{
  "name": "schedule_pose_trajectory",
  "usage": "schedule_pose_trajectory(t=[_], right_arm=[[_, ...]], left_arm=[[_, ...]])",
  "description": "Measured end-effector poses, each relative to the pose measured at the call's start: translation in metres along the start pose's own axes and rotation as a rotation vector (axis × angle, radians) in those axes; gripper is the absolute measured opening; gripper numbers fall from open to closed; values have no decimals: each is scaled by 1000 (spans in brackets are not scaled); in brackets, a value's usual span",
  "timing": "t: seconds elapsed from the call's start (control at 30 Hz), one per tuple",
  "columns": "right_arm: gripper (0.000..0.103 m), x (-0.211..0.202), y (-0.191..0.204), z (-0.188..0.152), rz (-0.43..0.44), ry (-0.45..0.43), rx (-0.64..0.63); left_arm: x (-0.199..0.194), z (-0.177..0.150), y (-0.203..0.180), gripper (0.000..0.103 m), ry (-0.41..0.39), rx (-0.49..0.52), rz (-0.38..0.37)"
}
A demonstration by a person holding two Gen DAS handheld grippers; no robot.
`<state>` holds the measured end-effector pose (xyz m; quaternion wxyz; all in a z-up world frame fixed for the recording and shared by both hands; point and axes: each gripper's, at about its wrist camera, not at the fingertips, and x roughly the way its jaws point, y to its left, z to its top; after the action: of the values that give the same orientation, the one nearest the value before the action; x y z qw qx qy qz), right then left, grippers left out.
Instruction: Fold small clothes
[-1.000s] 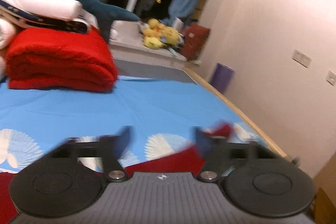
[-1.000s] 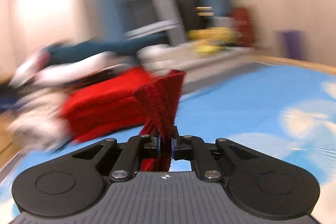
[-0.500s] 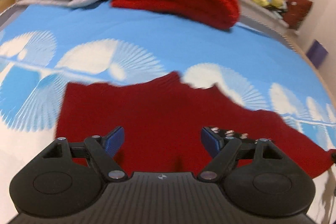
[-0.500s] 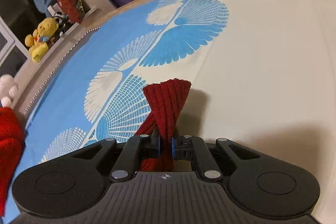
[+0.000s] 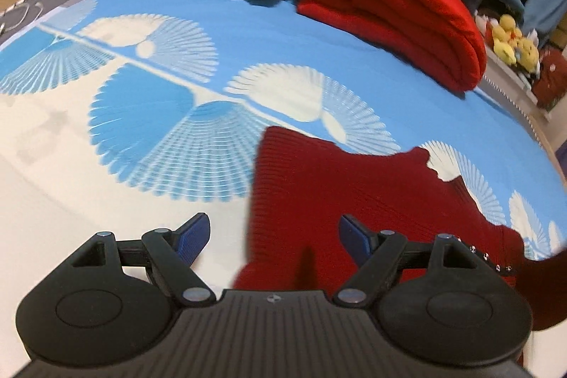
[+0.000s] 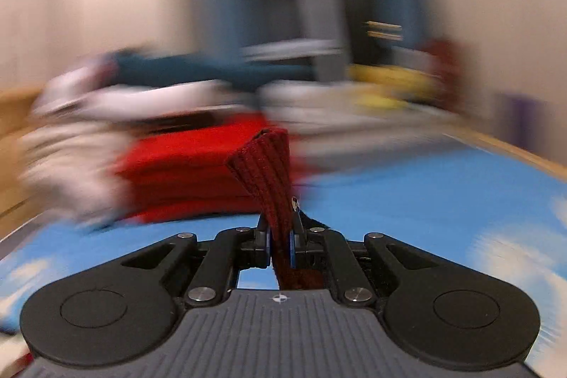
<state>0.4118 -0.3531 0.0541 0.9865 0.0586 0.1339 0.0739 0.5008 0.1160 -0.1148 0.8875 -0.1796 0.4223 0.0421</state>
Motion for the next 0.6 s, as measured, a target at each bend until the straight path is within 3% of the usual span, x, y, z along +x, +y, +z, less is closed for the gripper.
schedule_pose_trajectory(t=[0.03,0.07,0.1,0.17,0.23,0.33,0.47,0.6], right_arm=[[15,11,45,0,136,30,-67],[34,18,79,-2,244,63,-116],[65,25,111,-6,319,97,-174],[84,24,145,-14,315,77,-281],[87,17,137,-22,258,16,-315],[87,26,63,-24,115,105,-142],[85,19,-31,-49,-206,166,51],[75,35,-82,-77,-319,241,166]], left_arm=[[0,0,7,84,-3,-14,-6],[0,1,15,84,-3,-32,-14],[2,1,21,84,-2,-48,-23],[5,1,32,84,13,-73,-51],[11,3,38,84,36,-72,-66],[17,5,36,84,43,-52,-89],[20,5,22,84,40,-32,-147],[20,4,-5,84,17,30,-222]])
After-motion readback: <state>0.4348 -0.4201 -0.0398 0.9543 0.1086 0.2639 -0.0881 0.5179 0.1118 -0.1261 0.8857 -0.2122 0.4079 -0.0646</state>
